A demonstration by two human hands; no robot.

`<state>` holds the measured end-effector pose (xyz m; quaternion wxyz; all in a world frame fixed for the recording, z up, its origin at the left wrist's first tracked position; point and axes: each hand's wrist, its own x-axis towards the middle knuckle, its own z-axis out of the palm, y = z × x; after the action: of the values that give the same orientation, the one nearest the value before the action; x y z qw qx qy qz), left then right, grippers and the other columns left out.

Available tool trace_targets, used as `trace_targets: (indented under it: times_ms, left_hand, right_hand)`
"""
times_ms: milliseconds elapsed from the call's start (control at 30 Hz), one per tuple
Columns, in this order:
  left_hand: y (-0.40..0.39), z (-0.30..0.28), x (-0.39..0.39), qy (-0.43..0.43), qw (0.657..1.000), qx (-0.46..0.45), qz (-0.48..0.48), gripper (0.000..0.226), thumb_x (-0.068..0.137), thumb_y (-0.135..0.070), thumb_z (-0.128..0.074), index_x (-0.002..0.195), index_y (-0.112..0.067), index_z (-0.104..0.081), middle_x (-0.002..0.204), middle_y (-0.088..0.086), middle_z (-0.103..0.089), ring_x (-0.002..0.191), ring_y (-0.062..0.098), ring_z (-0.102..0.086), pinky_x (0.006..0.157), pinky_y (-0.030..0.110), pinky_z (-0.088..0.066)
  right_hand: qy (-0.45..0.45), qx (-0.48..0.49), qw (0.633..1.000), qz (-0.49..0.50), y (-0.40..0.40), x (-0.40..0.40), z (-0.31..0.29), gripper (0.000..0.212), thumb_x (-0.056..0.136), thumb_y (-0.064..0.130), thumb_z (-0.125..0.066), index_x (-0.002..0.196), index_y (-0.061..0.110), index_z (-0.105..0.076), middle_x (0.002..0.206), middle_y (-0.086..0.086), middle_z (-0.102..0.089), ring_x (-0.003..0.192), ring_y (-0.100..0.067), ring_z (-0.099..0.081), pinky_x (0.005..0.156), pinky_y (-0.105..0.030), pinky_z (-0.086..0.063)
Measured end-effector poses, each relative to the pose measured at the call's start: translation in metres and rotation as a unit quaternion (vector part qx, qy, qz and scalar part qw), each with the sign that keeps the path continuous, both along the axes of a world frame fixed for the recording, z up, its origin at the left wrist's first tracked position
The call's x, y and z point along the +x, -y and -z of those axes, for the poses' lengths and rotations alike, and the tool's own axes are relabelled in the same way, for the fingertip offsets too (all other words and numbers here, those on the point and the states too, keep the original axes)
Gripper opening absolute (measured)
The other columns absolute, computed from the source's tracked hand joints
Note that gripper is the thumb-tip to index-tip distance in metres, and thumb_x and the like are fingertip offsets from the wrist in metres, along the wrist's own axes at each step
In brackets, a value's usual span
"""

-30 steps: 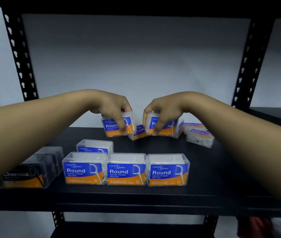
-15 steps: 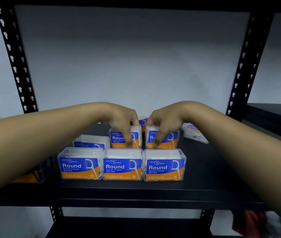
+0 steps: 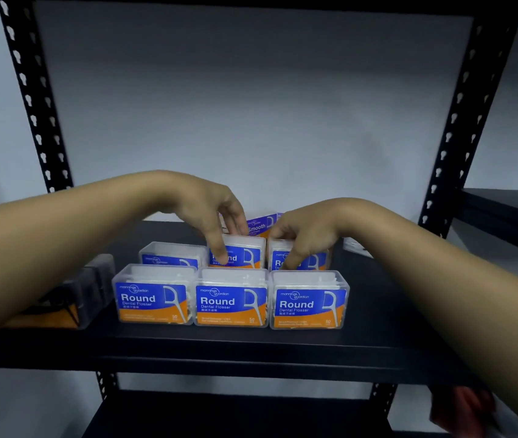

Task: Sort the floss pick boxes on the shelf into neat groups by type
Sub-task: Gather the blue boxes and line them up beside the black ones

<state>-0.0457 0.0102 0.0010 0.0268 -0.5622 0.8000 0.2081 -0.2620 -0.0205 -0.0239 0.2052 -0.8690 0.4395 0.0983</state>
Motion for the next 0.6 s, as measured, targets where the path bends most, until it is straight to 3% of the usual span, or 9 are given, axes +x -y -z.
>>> trace_targets:
  times_ms: [133,300,467,533,600]
  left_hand:
    - [-0.01,0.002,0.028,-0.035,0.999,0.0,-0.019,0.057,0.068,-0.021,-0.093,0.12,-0.026,-0.07,0.113,-0.007,-0.076,0.101,0.015,-0.074,0.093,0.038,-0.061]
    - [-0.017,0.01,0.048,-0.109,0.993,-0.027,-0.034,0.071,0.055,-0.037,-0.093,0.122,-0.031,-0.069,0.118,-0.012,-0.074,0.109,0.01,-0.071,0.099,0.037,-0.057]
    - [-0.023,0.0,0.062,-0.053,0.998,0.025,-0.004,0.077,0.063,-0.027,-0.09,0.133,-0.035,-0.06,0.134,-0.018,-0.065,0.12,0.009,-0.065,0.103,0.039,-0.055]
    - [-0.023,-0.006,0.07,-0.046,0.998,0.044,-0.001,0.081,0.062,-0.026,-0.092,0.135,-0.036,-0.058,0.135,-0.019,-0.064,0.122,0.009,-0.065,0.103,0.04,-0.055]
    - [-0.023,-0.006,0.076,-0.037,0.998,0.041,0.013,0.079,0.064,-0.019,-0.094,0.134,-0.035,-0.061,0.131,-0.019,-0.067,0.12,0.01,-0.066,0.1,0.038,-0.056]
  right_hand:
    - [0.008,-0.018,1.0,-0.003,-0.001,-0.002,0.001,0.04,0.088,0.026,-0.08,0.125,0.026,-0.066,0.12,0.002,-0.074,0.104,-0.021,-0.074,0.09,-0.049,-0.062]
    - [0.011,-0.02,1.0,0.01,-0.001,0.001,0.002,0.043,0.087,0.026,-0.08,0.128,0.026,-0.065,0.122,0.0,-0.073,0.104,-0.023,-0.074,0.09,-0.05,-0.062]
    - [0.0,-0.006,1.0,0.029,-0.002,0.002,-0.005,0.048,0.086,0.028,-0.081,0.129,0.028,-0.059,0.122,-0.001,-0.069,0.103,-0.026,-0.074,0.089,-0.052,-0.062]
    - [0.0,-0.029,0.999,0.025,-0.004,0.005,-0.009,0.05,0.085,0.031,-0.082,0.128,0.031,-0.056,0.121,0.004,-0.065,0.103,-0.021,-0.071,0.089,-0.047,-0.062]
    - [0.022,-0.067,0.997,0.004,-0.005,0.01,-0.009,0.054,0.085,0.035,-0.081,0.132,0.031,-0.055,0.123,0.007,-0.064,0.104,-0.017,-0.069,0.082,-0.033,-0.062]
